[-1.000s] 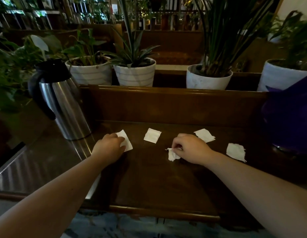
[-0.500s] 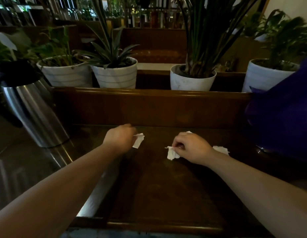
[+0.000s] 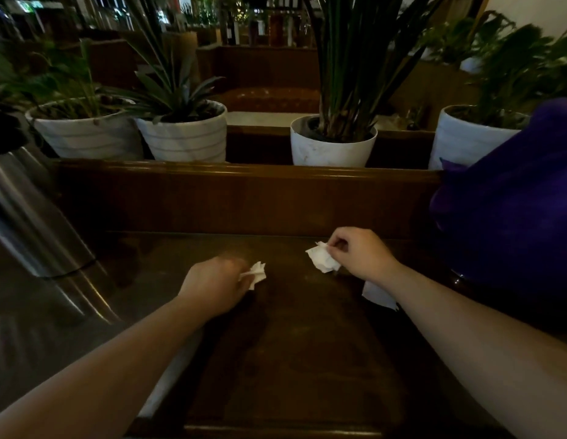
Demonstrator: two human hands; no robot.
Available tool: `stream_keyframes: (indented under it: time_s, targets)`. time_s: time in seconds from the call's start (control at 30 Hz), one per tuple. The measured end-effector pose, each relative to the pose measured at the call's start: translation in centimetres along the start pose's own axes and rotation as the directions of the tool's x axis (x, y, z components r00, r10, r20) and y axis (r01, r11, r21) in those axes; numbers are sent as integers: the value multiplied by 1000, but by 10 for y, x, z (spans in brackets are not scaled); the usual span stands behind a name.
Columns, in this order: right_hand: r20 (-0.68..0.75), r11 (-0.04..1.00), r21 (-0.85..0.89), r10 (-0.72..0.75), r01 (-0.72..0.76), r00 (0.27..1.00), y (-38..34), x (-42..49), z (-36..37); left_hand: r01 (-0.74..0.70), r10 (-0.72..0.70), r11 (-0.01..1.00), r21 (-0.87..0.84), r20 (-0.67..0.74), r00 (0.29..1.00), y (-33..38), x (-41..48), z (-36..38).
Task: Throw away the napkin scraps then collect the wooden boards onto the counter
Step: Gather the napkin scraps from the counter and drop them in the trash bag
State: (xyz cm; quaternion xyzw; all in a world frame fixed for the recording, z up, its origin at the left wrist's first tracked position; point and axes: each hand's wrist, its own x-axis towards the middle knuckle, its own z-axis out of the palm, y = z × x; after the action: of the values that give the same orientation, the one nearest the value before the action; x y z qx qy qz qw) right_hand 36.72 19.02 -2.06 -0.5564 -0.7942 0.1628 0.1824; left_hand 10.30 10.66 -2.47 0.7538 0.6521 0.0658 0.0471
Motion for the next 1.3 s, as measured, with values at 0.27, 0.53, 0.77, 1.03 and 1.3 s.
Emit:
stream_keyframes:
  time_s: [0.27, 0.53, 0.77, 1.03, 1.3]
  targets:
    - [153, 989, -143, 45, -23, 987, 12, 22, 17, -109, 105, 992, -58, -69, 992, 52, -21, -14]
    - [117, 997, -77, -5, 14, 993, 22, 3, -1, -128, 120, 988, -85, -100, 988, 70, -19, -23]
    - [168, 992, -119, 58, -38, 984, 50, -47, -45, -158, 147, 983, -99, -108, 983, 87, -12, -18]
    - [226, 984, -169, 100, -62, 969, 68, -82, -34, -221, 216, 968, -117, -57, 975, 129, 3, -9]
    - [118, 987, -159, 42, -23, 992, 75, -116, -32, -274, 267, 955, -112, -73, 961, 162, 17, 6]
